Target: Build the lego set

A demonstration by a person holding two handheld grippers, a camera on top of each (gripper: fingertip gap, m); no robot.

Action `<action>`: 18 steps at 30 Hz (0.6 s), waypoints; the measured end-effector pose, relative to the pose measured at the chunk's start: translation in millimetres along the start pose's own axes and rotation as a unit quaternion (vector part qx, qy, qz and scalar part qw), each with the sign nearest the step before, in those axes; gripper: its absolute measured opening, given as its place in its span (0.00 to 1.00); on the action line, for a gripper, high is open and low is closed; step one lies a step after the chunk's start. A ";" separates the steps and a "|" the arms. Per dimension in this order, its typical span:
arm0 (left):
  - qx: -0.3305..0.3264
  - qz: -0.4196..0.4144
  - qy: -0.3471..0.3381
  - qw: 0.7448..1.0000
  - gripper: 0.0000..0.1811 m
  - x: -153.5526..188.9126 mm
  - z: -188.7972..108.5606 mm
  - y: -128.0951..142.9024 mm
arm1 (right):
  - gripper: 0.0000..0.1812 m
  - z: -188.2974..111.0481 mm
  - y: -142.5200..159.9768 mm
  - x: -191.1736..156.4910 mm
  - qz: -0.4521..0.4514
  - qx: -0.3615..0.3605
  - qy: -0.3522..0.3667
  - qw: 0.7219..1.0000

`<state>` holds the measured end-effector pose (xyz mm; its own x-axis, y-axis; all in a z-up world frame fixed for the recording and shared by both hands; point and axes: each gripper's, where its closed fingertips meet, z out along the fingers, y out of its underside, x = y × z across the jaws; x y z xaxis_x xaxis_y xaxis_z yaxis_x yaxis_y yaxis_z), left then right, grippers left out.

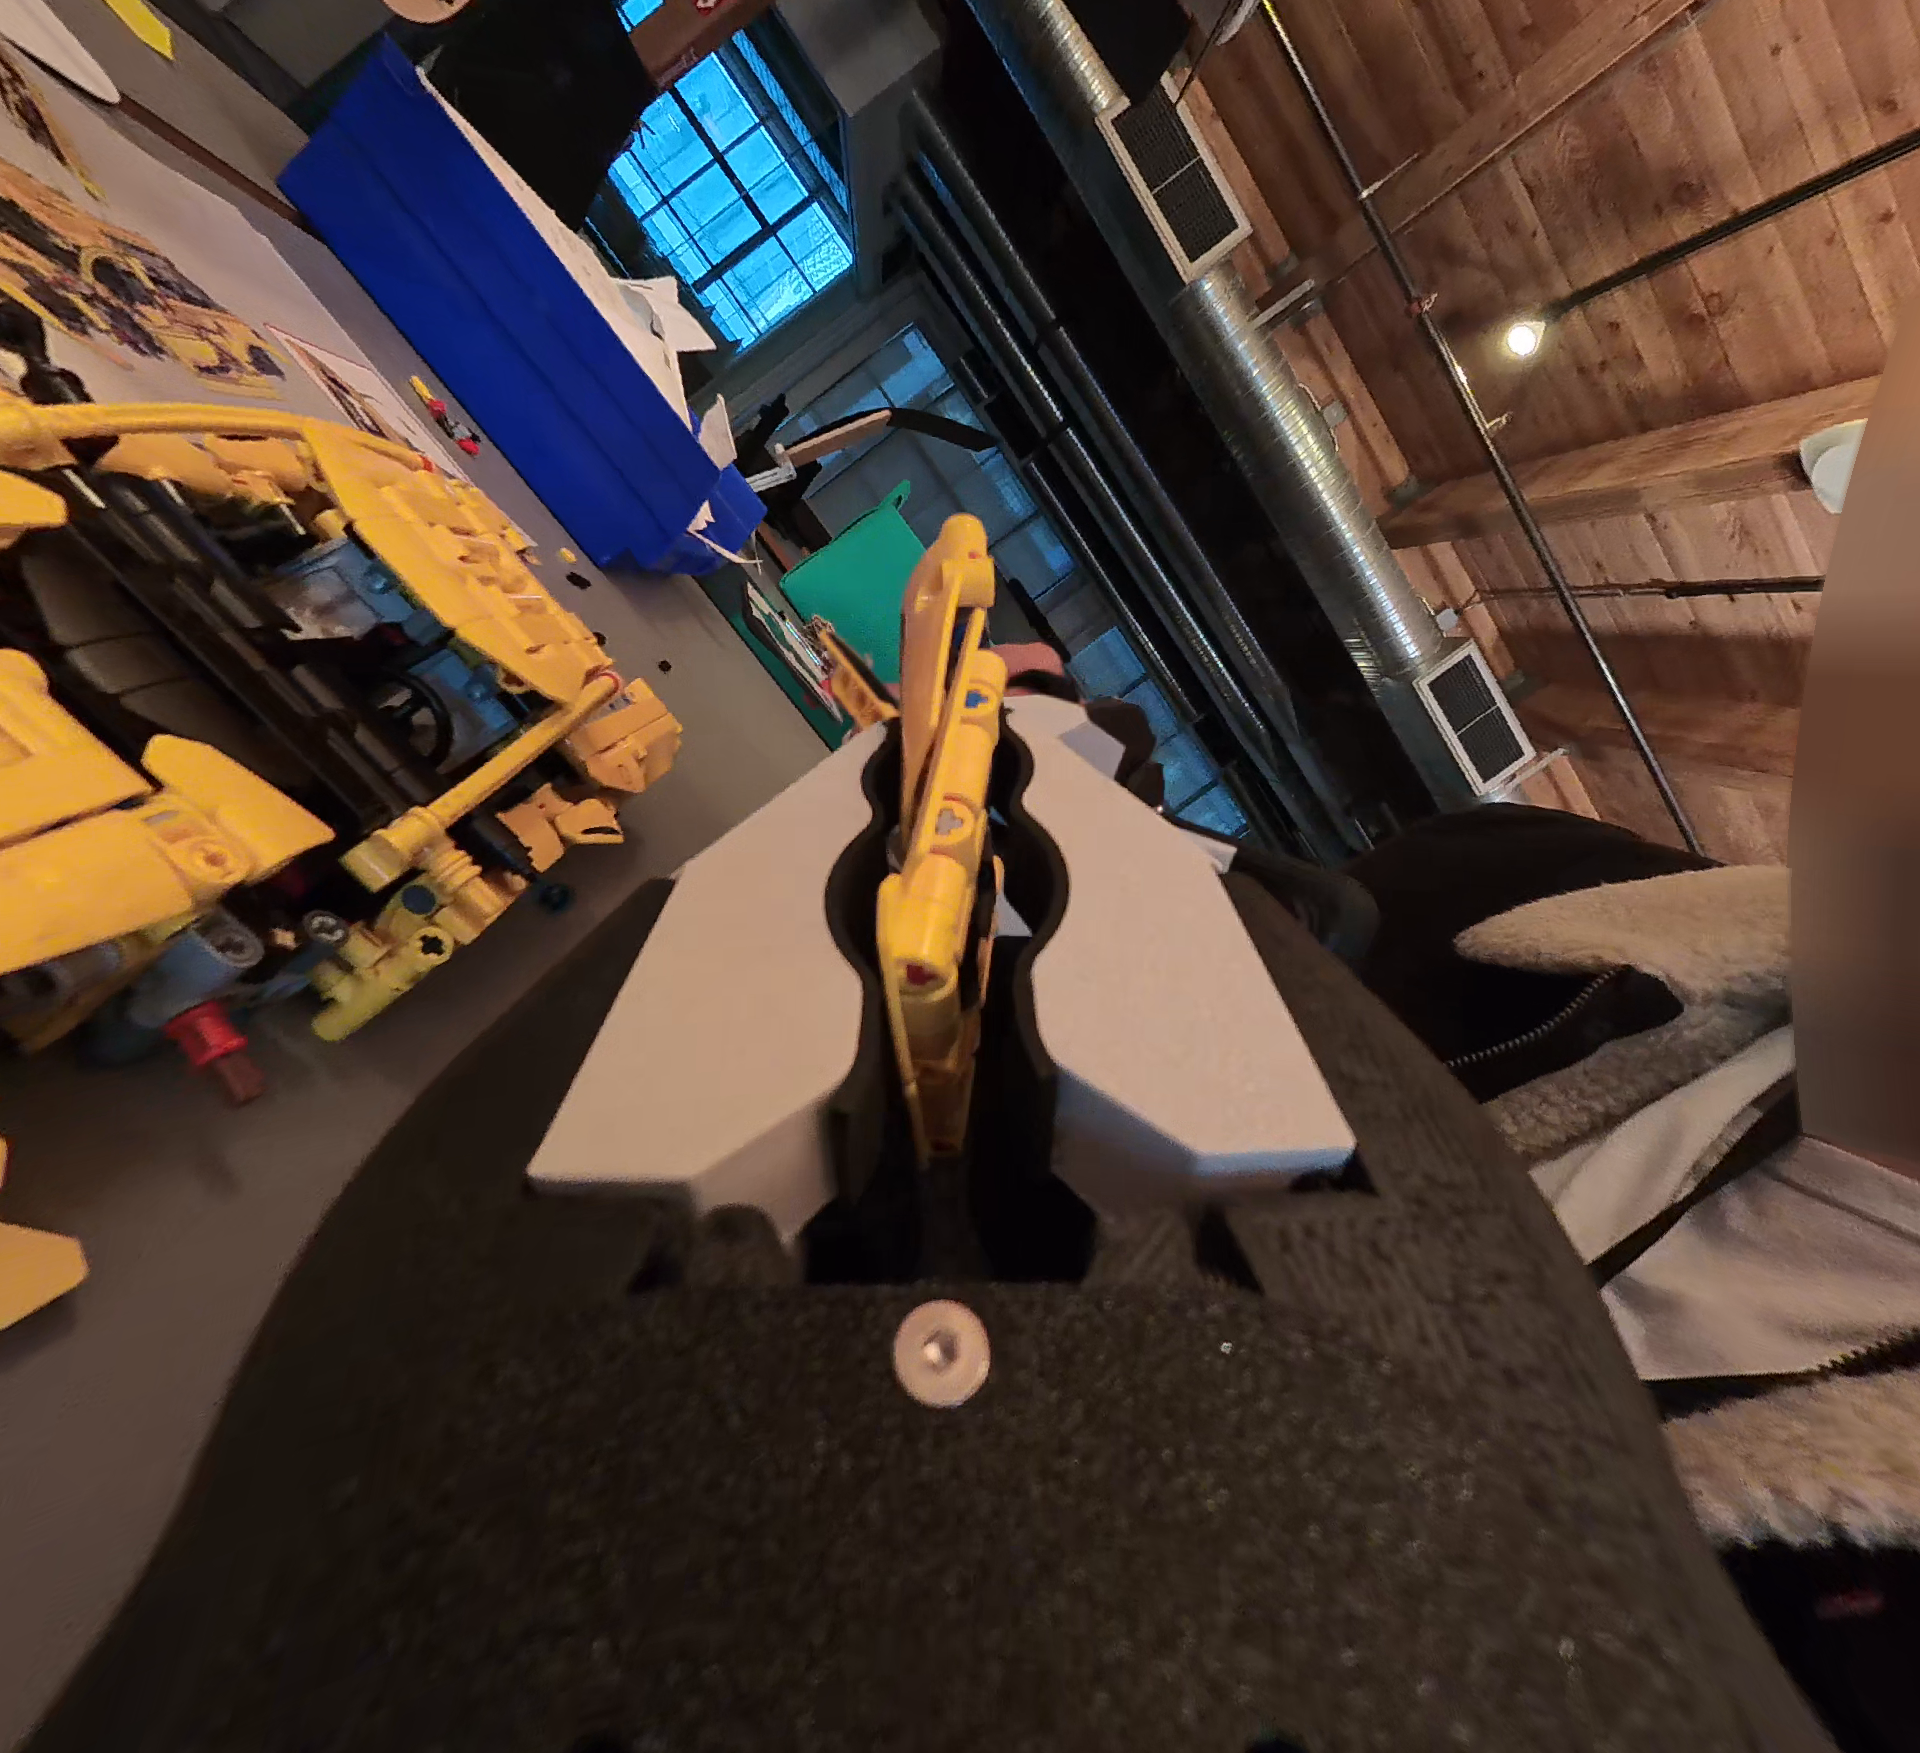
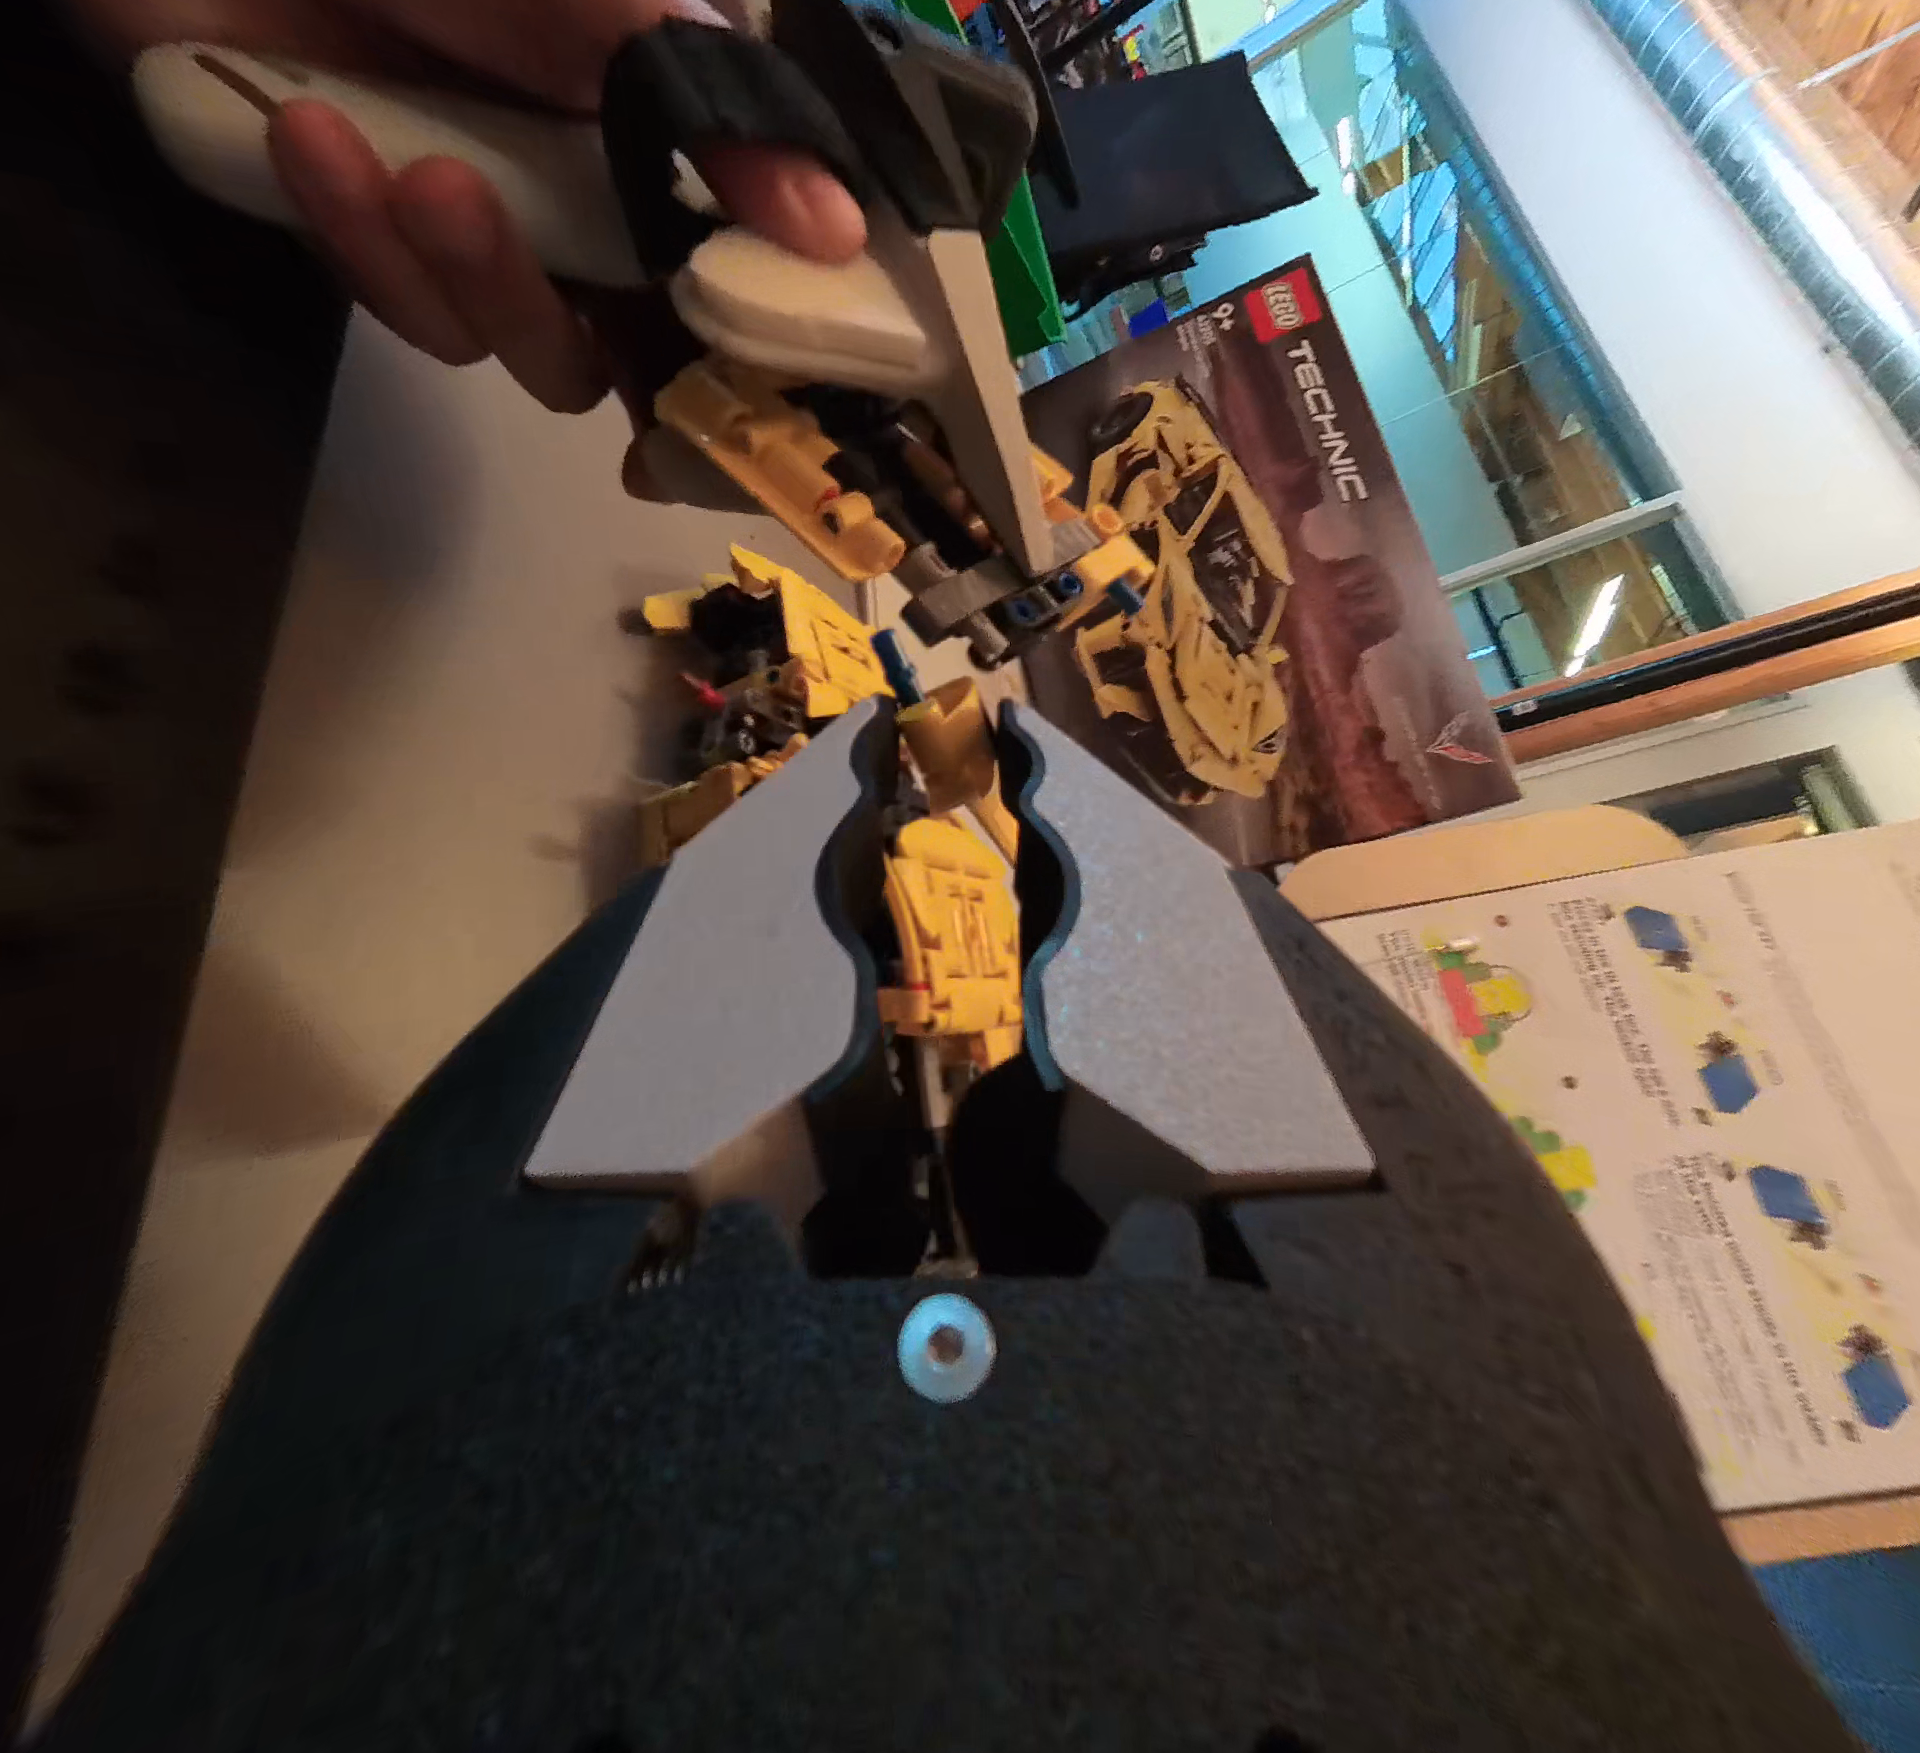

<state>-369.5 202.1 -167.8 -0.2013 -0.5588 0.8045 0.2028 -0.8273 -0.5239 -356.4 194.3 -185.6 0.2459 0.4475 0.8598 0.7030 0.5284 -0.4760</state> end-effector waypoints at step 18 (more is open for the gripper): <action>-0.055 0.072 -0.048 0.995 0.08 -5.1 5.5 13.3 | 0.10 -24.3 8.6 3.8 0.482 0.029 -0.315 0.817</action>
<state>-360.5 194.3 -177.4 -0.0853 -0.6677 0.7395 0.1154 -0.7439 -0.6583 -333.2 183.0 -182.0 0.2626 0.9486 -0.1767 0.3481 -0.2639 -0.8995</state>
